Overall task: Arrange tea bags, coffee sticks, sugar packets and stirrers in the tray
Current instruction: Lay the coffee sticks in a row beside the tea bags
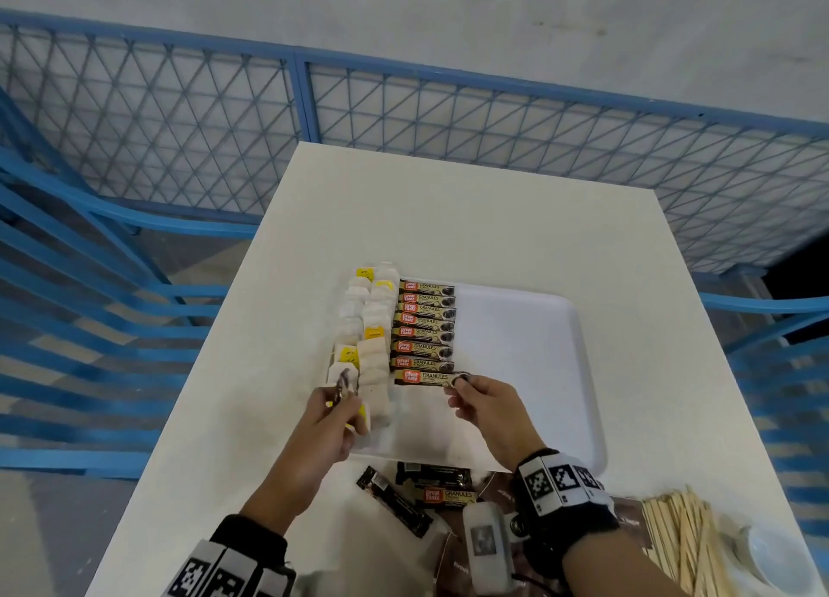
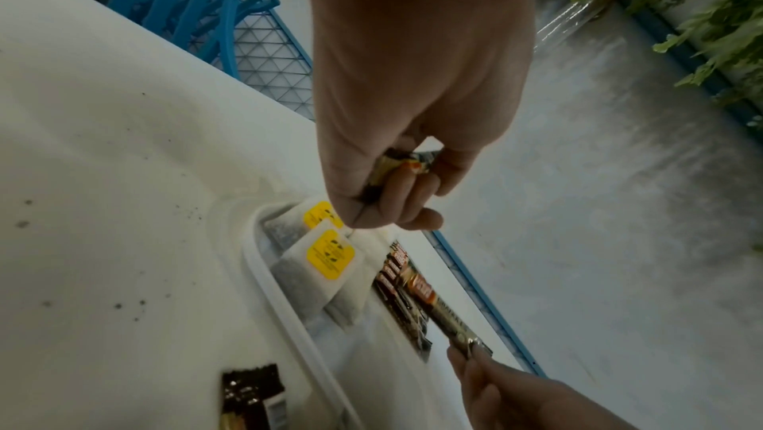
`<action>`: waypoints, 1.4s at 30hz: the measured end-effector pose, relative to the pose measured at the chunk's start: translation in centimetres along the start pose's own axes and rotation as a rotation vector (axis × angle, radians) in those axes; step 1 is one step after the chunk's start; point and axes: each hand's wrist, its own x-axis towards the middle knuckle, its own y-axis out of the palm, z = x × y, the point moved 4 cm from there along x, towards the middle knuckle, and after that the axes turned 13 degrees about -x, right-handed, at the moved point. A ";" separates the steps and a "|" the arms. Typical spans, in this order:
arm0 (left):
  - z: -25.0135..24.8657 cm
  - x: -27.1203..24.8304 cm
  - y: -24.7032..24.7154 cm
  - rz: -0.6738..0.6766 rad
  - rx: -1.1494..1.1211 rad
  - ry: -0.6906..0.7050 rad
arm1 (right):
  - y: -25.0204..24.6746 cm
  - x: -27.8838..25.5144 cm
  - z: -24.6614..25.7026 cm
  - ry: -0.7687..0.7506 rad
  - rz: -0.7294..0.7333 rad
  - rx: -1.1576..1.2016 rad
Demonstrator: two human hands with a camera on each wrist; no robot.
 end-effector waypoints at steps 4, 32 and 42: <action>0.2 0.1 -0.5 -0.026 -0.042 -0.042 | 0.2 0.8 -0.8 0.068 -0.107 0.002; -0.2 0.1 0.0 0.067 0.057 0.089 | 4.6 -2.7 3.5 -0.284 0.298 -0.368; 0.0 0.0 0.3 0.149 -0.021 0.060 | 2.5 -2.2 1.5 -0.180 0.299 -0.189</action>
